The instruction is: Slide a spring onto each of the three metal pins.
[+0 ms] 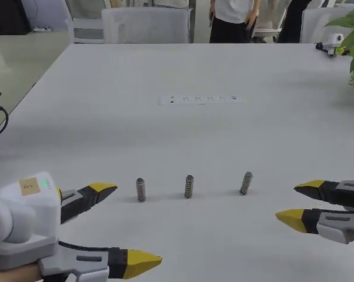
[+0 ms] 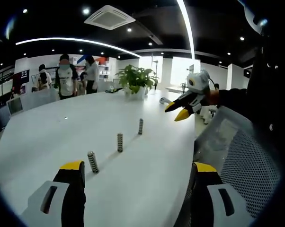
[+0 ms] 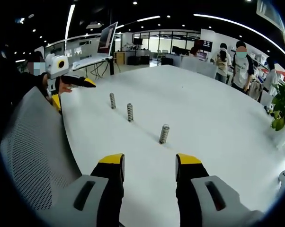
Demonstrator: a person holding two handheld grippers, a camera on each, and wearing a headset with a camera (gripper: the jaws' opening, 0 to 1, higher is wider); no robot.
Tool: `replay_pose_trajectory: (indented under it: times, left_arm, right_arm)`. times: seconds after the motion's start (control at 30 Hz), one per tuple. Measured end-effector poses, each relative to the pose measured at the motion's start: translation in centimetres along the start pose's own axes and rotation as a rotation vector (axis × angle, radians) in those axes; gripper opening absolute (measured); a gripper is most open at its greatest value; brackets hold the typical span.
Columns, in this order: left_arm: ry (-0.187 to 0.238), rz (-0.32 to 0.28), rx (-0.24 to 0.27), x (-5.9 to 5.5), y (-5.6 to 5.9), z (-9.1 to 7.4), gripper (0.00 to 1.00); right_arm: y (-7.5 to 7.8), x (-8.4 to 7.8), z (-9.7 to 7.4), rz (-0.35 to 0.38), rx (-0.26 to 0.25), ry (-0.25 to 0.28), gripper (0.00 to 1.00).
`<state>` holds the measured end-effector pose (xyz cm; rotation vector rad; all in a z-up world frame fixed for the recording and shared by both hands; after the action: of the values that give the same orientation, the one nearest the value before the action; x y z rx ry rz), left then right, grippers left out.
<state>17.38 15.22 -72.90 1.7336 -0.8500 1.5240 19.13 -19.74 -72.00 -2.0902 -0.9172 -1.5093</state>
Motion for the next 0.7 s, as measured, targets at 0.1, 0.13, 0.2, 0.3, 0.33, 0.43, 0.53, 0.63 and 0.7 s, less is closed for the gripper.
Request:
replay_pose_trajectory:
  times: [0.1, 0.13, 0.2, 0.3, 0.33, 0.43, 0.53, 0.63, 0.7]
  left_arm:
    - [0.002, -0.002, 0.006, -0.06, -0.02, -0.05, 0.91]
    - [0.003, -0.003, 0.007, -0.09, -0.01, -0.07, 0.92]
    - [0.000, -0.003, 0.009, -0.21, -0.03, -0.12, 0.93]
    - [0.001, -0.007, 0.016, -0.34, -0.13, -0.18, 0.94]
    - [0.002, -0.009, 0.017, -0.38, -0.16, -0.20, 0.94]
    - [0.005, -0.013, 0.024, -0.54, -0.29, -0.25, 0.96]
    - [0.006, -0.019, 0.033, -0.75, -0.53, -0.26, 0.97]
    - [0.007, -0.022, 0.040, -0.84, -0.75, -0.29, 0.98]
    - [0.007, -0.021, 0.044, -0.84, -0.87, -0.32, 0.98]
  right_arm:
    - [0.19, -0.27, -0.24, 0.005, -0.016, 0.012, 0.47]
    - [0.25, -0.30, -0.31, 0.006, -0.020, 0.016, 0.48]
    - [0.37, -0.38, -0.46, 0.006, -0.026, 0.028, 0.50]
    - [0.49, -0.54, -0.50, 0.008, -0.033, 0.036, 0.56]
    - [0.49, -0.60, -0.50, 0.007, -0.033, 0.035, 0.58]
    - [0.44, -0.75, -0.43, 0.012, -0.030, 0.042, 0.59]
    - [0.32, -0.80, -0.21, 0.007, -0.020, 0.053, 0.64]
    - [0.25, -1.00, 0.04, 0.006, -0.012, 0.045, 0.68]
    - [0.24, -1.04, 0.12, 0.002, -0.010, 0.047, 0.69]
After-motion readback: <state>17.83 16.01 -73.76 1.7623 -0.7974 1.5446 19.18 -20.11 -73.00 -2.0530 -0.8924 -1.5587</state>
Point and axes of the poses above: the centre of the closed fingertips' face, and the gripper's own axes: z roughly forward along the fingers, y roughly to its right, x roughly out of its top, the point moved 9 cm from there along -z, roughly backward along the fingers, and after that the axes turned 15 degrees about y, right-handed, at the moved point
